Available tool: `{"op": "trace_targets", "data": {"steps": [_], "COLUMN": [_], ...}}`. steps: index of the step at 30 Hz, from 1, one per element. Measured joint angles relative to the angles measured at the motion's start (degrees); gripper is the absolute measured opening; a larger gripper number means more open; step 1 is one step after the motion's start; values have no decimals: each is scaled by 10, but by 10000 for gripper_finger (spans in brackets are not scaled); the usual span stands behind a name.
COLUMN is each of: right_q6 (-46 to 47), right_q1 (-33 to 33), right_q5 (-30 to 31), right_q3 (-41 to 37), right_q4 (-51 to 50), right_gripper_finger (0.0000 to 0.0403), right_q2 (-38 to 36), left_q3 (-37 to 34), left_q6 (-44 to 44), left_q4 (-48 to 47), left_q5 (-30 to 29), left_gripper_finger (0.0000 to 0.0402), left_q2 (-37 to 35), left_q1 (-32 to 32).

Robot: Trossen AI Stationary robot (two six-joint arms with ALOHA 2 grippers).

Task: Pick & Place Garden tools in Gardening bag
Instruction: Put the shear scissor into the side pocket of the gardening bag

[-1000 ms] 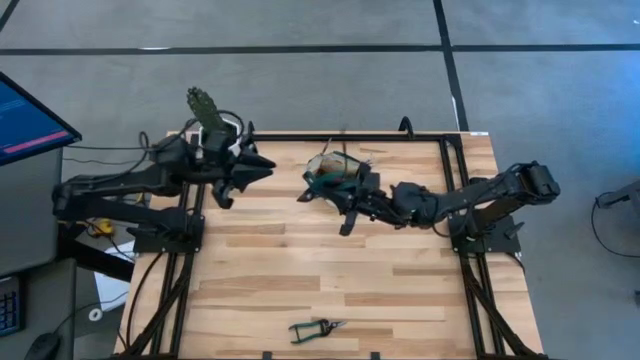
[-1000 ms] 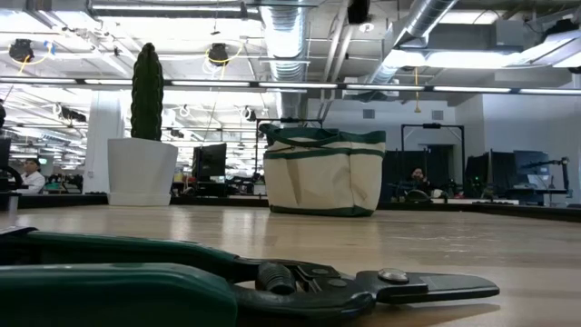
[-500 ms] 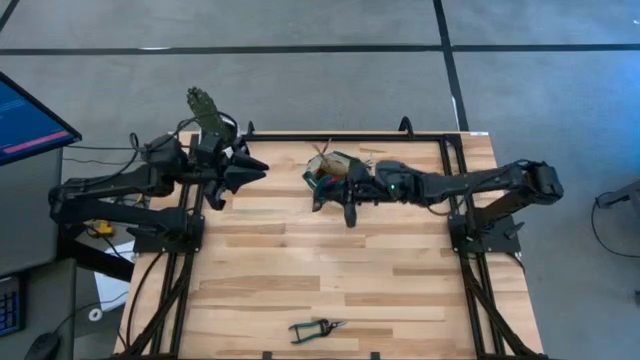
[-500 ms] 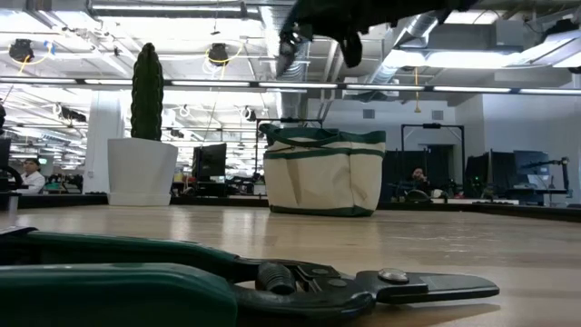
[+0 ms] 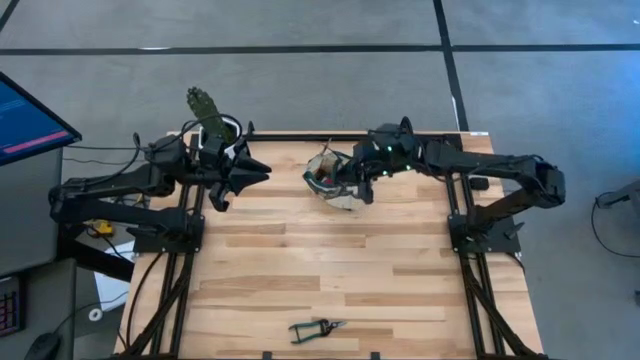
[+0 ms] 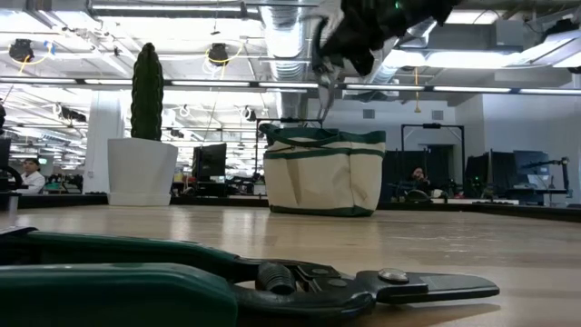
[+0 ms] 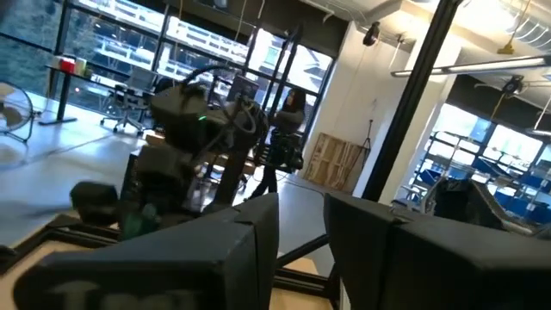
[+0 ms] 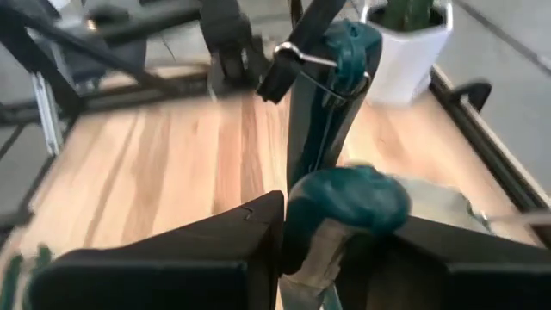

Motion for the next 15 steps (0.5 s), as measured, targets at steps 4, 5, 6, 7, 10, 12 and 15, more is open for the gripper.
{"op": "trace_targets", "data": {"steps": [4, 5, 6, 7, 10, 12, 15], "right_q6": [-42, -54, -66, -77, -101, -114, -121], "right_q1": [-37, -47, -55, -61, -74, -80, -85], "right_q5": [-80, -98, -111, -123, -154, -160, -177], "right_q3": [0, 0, -1, -1, -1, -1, 0], "right_q4": [-20, -34, -45, -42, -39, -25, -18], "right_gripper_finger": [55, 55, 55, 55, 55, 55, 55], "right_q2": [16, 18, 20, 26, 45, 56, 72], "left_q3": [0, 0, 0, 0, 0, 0, 0], "left_q6": [16, 19, 23, 27, 28, 28, 28], "left_q4": [0, 0, 0, 0, -1, -1, -1], "left_q5": [-8, -8, -9, -11, -11, -11, -11], "left_gripper_finger": [85, 85, 85, 85, 85, 85, 85], "left_q2": [0, 0, 0, 0, 0, 0, 0], "left_q1": [0, 0, 0, 0, 0, 0, 0]}}
